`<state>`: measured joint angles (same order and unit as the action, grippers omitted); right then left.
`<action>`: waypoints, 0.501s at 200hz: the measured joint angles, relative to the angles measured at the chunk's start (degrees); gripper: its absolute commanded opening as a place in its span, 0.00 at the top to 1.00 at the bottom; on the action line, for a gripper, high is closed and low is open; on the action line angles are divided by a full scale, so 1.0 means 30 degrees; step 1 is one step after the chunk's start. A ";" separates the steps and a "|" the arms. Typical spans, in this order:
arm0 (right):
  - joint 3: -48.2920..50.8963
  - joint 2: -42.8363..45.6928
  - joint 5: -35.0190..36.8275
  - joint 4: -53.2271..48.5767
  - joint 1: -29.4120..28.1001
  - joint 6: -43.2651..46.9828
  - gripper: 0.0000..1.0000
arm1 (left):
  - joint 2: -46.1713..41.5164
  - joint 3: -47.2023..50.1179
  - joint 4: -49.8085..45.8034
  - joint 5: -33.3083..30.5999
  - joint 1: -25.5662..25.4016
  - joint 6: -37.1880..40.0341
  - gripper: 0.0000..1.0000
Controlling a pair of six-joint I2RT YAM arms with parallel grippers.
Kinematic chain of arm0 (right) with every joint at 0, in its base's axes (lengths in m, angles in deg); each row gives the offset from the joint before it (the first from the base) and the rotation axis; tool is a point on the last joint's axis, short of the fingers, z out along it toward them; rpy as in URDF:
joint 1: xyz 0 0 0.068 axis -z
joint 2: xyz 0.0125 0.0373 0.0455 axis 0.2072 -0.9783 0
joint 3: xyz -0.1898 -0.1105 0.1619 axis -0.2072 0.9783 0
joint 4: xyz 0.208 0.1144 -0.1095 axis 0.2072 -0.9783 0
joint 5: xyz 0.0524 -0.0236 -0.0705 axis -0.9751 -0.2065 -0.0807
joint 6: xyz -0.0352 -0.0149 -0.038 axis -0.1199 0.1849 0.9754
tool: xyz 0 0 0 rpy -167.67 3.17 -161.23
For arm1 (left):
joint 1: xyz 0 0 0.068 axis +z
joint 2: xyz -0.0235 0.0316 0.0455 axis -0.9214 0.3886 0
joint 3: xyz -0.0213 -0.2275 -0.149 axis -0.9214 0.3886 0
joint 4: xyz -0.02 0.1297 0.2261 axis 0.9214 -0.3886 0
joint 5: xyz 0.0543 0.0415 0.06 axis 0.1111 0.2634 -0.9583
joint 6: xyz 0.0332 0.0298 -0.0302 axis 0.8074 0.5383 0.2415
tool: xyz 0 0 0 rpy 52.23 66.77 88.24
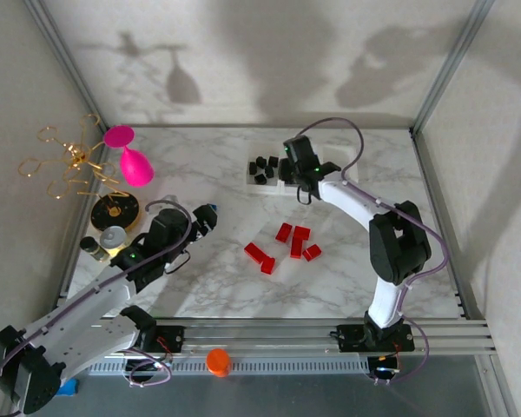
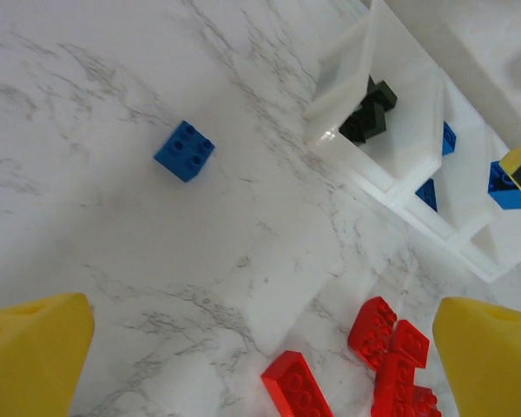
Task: Sort the legos into containers by color
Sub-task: Place the lego in the container.
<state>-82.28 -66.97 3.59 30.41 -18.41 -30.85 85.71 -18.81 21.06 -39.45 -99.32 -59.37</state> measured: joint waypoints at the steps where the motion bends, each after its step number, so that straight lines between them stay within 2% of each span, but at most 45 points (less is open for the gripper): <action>1: 0.0000 0.0000 0.0015 0.0000 0.0044 0.0015 0.62 | 0.0066 -0.0007 0.0044 0.0022 -0.0022 0.0000 0.00; 26: -0.0189 -0.0379 0.0452 -0.0022 0.1071 0.0357 0.62 | 0.0889 -0.0226 0.0612 0.0197 -0.0299 0.0131 0.00; 69: -0.2164 -0.3104 0.1231 -0.0087 0.1683 0.1319 0.60 | 0.1982 -0.0663 0.1268 0.0408 -0.0393 0.0335 0.00; 100: -0.3993 -0.4932 0.1785 -0.0313 0.1719 0.1989 0.52 | 0.2382 -0.0903 0.1494 0.0466 -0.0466 0.0517 0.00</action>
<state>-94.25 -81.77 8.95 29.47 -13.25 -24.88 92.86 -21.52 25.54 -38.05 -100.72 -57.81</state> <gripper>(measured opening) 0.454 0.994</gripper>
